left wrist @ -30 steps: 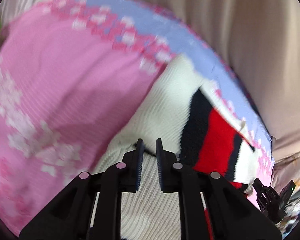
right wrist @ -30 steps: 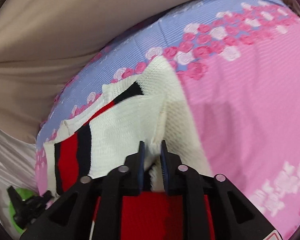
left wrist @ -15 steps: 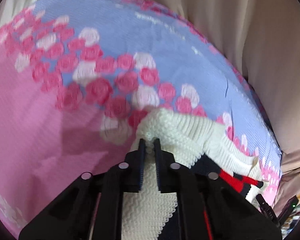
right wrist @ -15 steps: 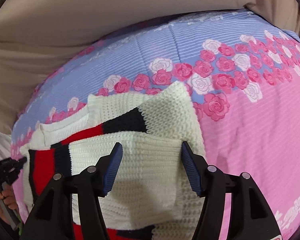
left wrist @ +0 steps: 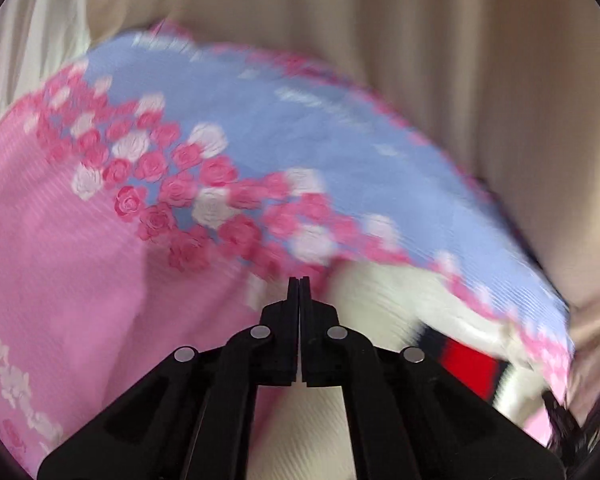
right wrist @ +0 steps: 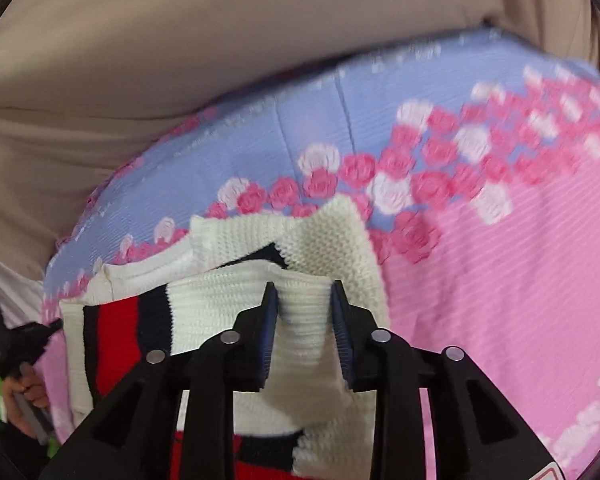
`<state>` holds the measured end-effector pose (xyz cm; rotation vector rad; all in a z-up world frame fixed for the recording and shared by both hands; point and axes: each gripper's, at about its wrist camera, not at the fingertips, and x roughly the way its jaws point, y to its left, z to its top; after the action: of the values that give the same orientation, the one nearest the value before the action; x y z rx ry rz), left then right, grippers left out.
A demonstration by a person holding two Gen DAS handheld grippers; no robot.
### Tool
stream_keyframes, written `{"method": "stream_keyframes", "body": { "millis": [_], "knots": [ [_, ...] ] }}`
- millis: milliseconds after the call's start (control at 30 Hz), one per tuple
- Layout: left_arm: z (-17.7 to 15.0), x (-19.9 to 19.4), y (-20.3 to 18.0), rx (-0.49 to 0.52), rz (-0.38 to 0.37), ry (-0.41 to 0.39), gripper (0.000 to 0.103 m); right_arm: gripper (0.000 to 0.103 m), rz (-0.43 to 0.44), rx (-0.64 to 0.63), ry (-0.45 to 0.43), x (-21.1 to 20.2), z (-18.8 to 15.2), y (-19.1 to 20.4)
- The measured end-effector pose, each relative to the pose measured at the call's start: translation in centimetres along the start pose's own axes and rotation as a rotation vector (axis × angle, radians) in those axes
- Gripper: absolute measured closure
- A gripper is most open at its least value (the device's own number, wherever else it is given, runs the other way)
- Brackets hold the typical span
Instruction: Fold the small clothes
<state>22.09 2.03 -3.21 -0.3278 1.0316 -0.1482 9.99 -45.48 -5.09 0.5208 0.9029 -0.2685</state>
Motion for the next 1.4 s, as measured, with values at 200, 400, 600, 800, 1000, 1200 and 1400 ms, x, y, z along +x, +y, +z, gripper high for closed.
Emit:
{"method": "stream_keyframes", "body": {
  "millis": [200, 400, 600, 800, 1000, 1200, 1400],
  "knots": [
    [-8.5, -0.1, -4.5, 0.079, -0.070, 0.133, 0.101, 0.081, 0.162, -0.114, 0.102, -0.1, -5.4, 6.1],
    [-9.9, 2.0, -0.6, 0.011, 0.020, 0.137, 0.103, 0.103, 0.090, -0.082, 0.166, 3.7, -6.7, 2.9],
    [-9.6, 1.7, -1.1, 0.083, 0.064, 0.130, 0.103, 0.101, 0.015, 0.129, 0.110, -1.4, -6.7, -5.1],
    [-13.5, -4.3, 1.7, 0.133, 0.028, 0.149, 0.061, 0.064, -0.015, 0.066, 0.130, -9.0, -13.6, -7.5],
    [-22.4, -9.6, 7.0, 0.083, 0.053, 0.277, 0.053, 0.060, -0.025, 0.048, 0.309, -12.5, -25.3, -8.9],
    [-27.6, -11.6, 8.7, 0.006, -0.034, 0.417, 0.048, 0.054, 0.034, 0.023, 0.412, -13.9, -30.7, -8.2],
    [-28.3, -11.1, 8.1, 0.035, -0.047, 0.447, 0.039, 0.044, 0.070, -0.018, 0.396, -13.9, -31.5, -6.9]
  ]
}}
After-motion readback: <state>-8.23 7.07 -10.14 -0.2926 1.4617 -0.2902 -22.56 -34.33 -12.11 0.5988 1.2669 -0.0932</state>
